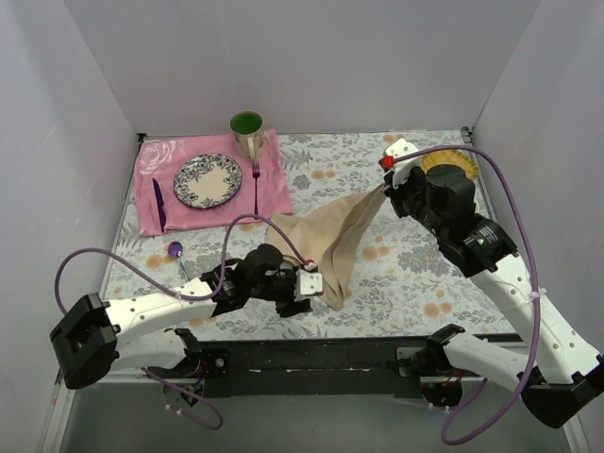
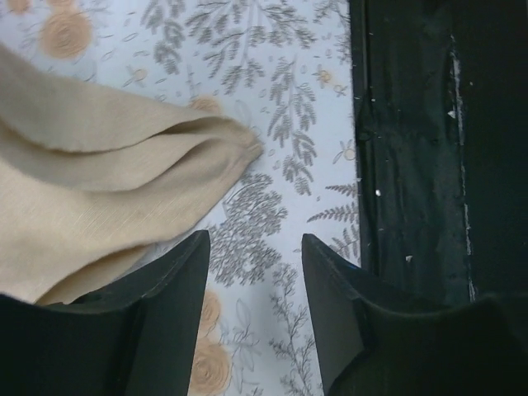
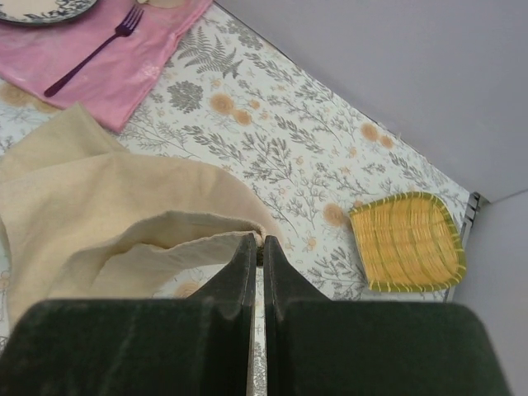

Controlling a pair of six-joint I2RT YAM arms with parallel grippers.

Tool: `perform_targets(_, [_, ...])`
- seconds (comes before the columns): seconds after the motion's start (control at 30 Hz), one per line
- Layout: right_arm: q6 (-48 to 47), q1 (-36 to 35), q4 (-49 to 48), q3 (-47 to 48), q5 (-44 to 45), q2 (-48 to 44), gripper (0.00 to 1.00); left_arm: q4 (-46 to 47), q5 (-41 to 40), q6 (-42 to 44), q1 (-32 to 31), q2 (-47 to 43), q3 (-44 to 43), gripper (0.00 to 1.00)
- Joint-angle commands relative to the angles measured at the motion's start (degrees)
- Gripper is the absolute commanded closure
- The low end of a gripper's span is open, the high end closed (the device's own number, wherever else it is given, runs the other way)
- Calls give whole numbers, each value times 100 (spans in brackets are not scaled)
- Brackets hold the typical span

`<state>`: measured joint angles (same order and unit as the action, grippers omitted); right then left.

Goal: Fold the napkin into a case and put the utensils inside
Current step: Pick up the crumpled napkin from the center of the board.

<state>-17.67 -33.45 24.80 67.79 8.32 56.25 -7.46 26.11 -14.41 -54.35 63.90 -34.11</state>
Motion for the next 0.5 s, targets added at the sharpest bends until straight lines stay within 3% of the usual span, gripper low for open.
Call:
perform_targets(0.0, [343, 14, -318, 24, 724, -176, 99, 1009, -738, 299, -646, 464, 132, 53])
perform_targets(0.17, [448, 23, -186, -29, 873, -272, 99, 1625, -1142, 264, -1069, 1396, 1, 55])
perform_targets(0.47, [572, 23, -98, -11, 882, -316, 99, 2108, -1503, 440, -1096, 2460, -272, 56])
